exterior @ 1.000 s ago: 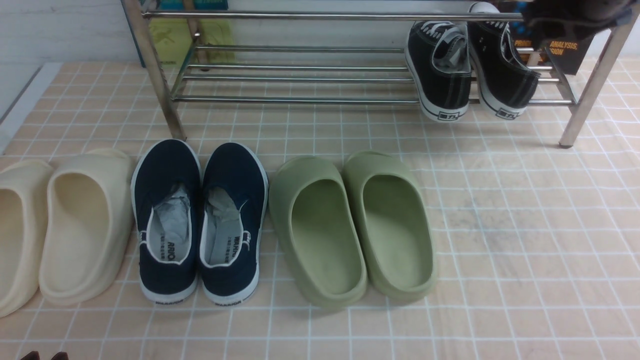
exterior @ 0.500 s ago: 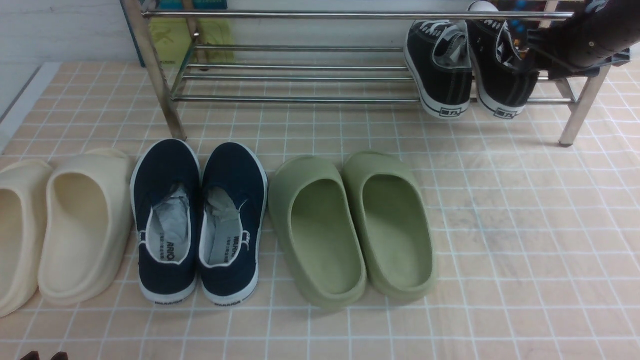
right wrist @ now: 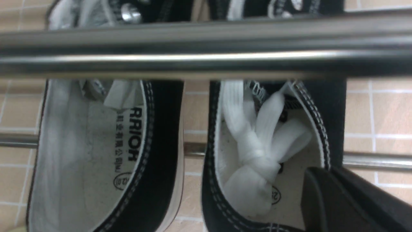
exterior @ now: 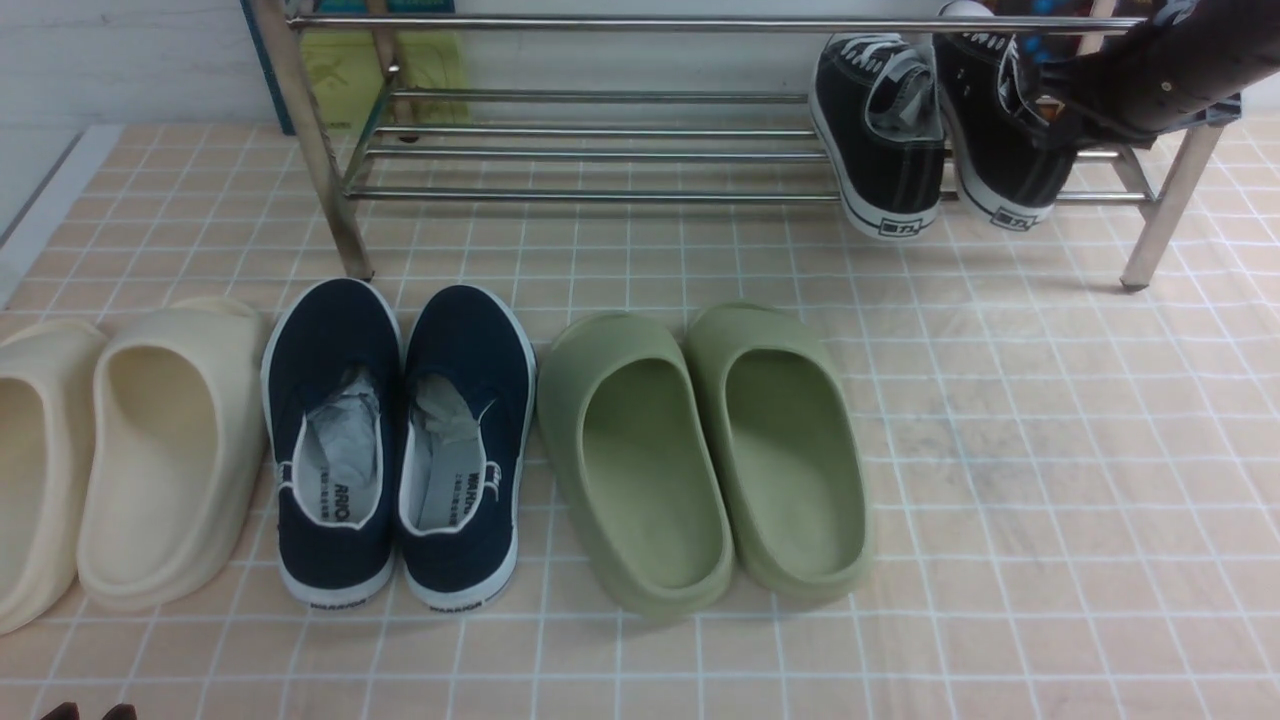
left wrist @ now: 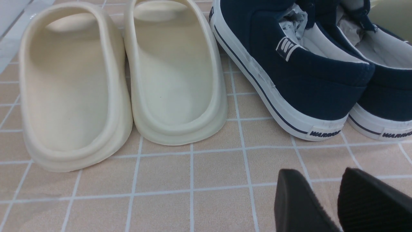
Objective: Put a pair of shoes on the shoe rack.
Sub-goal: Use the right arm to put a shoe into the shoe rack
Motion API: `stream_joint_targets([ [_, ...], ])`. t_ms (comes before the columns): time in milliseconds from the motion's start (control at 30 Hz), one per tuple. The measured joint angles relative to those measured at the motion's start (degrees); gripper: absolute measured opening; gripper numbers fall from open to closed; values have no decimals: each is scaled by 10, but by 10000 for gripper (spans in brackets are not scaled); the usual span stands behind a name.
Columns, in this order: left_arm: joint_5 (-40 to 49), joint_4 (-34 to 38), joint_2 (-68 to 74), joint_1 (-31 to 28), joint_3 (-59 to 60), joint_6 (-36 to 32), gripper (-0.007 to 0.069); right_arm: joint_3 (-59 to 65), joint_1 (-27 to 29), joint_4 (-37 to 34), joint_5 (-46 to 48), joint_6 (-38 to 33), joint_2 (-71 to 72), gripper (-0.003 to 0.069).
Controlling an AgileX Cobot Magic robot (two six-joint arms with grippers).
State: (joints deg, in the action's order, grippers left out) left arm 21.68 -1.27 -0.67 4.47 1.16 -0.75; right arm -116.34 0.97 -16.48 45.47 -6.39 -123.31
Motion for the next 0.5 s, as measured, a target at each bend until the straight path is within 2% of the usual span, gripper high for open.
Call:
stream_joint_targets([
  [267,0,0,0,0,0,0,239,-37,-2,54,16,-28,-9,6],
  [500,0,0,0,0,0,0,239,-39,-6,57,25,-32,-11,29],
])
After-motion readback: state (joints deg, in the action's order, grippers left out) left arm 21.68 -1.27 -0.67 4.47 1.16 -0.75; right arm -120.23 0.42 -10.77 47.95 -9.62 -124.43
